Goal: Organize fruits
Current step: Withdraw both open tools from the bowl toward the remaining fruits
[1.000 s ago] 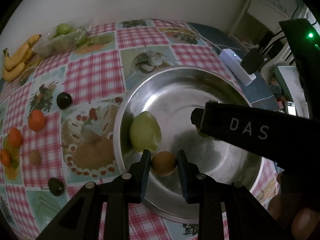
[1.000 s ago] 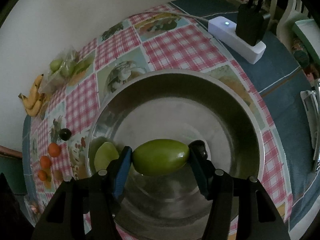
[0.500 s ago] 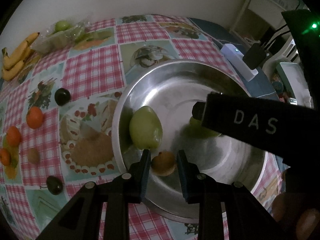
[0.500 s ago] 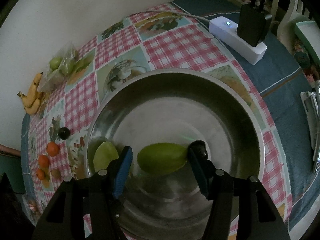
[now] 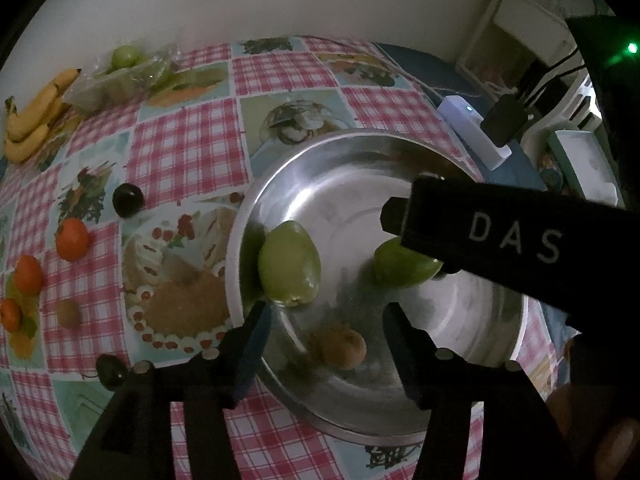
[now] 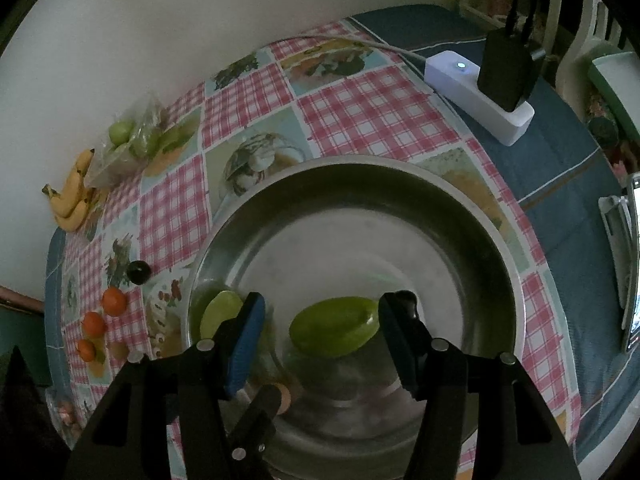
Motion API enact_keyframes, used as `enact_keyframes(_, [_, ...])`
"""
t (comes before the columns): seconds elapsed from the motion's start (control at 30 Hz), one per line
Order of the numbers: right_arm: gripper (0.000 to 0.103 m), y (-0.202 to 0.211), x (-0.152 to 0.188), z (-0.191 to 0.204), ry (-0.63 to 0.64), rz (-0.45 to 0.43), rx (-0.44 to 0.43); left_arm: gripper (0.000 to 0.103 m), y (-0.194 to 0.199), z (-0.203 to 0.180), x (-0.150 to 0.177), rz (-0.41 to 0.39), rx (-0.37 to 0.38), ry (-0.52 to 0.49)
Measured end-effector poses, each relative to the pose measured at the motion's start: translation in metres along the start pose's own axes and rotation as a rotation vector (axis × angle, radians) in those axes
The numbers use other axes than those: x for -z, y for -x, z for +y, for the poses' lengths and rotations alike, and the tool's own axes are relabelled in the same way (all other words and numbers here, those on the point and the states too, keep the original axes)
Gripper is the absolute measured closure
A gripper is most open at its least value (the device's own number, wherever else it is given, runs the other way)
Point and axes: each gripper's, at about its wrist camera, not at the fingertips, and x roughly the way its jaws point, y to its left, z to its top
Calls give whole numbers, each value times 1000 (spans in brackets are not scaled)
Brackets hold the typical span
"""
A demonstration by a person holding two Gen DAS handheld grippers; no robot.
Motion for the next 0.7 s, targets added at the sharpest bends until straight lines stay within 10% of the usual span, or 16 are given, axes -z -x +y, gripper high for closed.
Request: enact_keyframes(0.7, [42,5,0,2,-1,-21,-9,29,34,102,-8,-66,-97,373])
